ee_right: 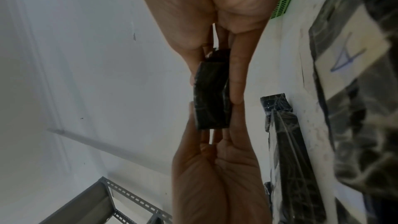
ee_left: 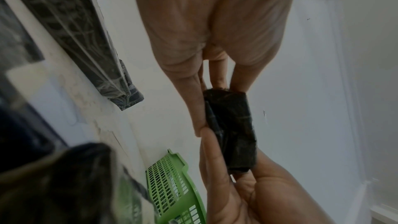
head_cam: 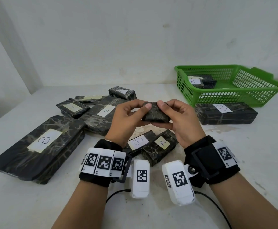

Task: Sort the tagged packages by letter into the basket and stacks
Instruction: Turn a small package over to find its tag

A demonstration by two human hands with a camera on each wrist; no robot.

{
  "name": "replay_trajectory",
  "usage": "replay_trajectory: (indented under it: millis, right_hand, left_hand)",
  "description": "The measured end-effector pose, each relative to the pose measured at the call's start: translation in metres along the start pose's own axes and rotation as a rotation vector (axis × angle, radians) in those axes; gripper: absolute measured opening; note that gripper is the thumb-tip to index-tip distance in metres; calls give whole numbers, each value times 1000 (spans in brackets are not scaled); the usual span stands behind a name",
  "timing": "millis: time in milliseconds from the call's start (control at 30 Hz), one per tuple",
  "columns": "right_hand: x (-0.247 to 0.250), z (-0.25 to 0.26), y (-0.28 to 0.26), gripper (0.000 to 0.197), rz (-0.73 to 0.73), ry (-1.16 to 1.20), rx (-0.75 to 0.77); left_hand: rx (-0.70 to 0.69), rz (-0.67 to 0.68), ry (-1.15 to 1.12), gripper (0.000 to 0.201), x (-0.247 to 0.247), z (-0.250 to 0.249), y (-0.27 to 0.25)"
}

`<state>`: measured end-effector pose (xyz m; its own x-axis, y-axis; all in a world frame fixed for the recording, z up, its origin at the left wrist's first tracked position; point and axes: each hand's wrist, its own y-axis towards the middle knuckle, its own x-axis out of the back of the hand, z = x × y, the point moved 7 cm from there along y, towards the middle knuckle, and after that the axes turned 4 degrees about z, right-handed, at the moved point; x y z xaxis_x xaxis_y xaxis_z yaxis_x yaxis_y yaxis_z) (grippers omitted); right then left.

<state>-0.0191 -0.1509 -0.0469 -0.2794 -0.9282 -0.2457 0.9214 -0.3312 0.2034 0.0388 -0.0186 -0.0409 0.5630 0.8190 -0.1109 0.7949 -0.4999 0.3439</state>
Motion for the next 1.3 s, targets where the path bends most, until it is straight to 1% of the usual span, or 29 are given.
replay_trajectory:
  millis: [100, 200, 267, 300, 400, 433, 500, 567, 600, 667, 767, 833, 933, 967, 1033, 1100, 1200, 1267, 1300]
  right_hand:
    - [-3, 0, -1, 21, 16, 22, -31]
    - [-6, 0, -1, 17, 51, 43, -48]
    - [-4, 4, -1, 13, 41, 45, -5]
    - [-3, 5, 0, 14, 29, 46, 13]
    - [-1, 5, 0, 17, 16, 60, 27]
    - [-2, 5, 0, 15, 27, 70, 21]
    - [-6, 6, 1, 6, 89, 112, -5]
    - [-9, 6, 1, 18, 128, 145, -11]
    - [-9, 6, 1, 21, 123, 151, -10]
    - [-7, 7, 1, 19, 93, 144, -1]
    - [-5, 7, 2, 19, 75, 131, -3]
    - [-6, 7, 2, 21, 112, 154, -13]
    - [-11, 7, 1, 40, 169, 174, -19]
    - [-11, 7, 1, 45, 169, 165, -10]
    - [-9, 8, 2, 47, 153, 148, 9]
    - [-8, 7, 2, 46, 146, 152, 17]
    - [-9, 7, 2, 43, 160, 170, 3]
    - [-8, 7, 2, 33, 147, 159, 4]
    - [-6, 8, 2, 24, 125, 144, 14]
  left_hand:
    - [-13, -28, 10, 12, 3, 1, 1]
    - [-8, -36, -3, 14, 5, 2, 2]
    - [-5, -6, -29, 14, 4, 2, 3]
    - [0, 20, -52, 12, 3, 2, 3]
    - [2, 62, -84, 21, 1, 1, 3]
    - [-5, 51, -77, 22, 2, 1, 3]
    - [-26, 11, -69, 19, 5, 0, 4]
    - [-31, -23, -86, 16, 8, 0, 4]
    - [-27, -24, -104, 15, 9, 1, 5]
    - [-3, 17, -139, 18, 9, 1, 5]
    - [28, 102, -155, 30, 5, 1, 4]
    - [26, 91, -148, 36, 6, 0, 4]
    - [9, 59, -158, 30, 9, -2, 4]
    - [5, 68, -157, 29, 9, -3, 4]
    - [9, 104, -158, 30, 7, -4, 3]
    - [25, 132, -154, 35, 6, -3, 3]
    - [25, 116, -129, 37, 6, -3, 3]
    - [21, 112, -111, 37, 6, -2, 3]
    - [22, 122, -105, 37, 5, -1, 3]
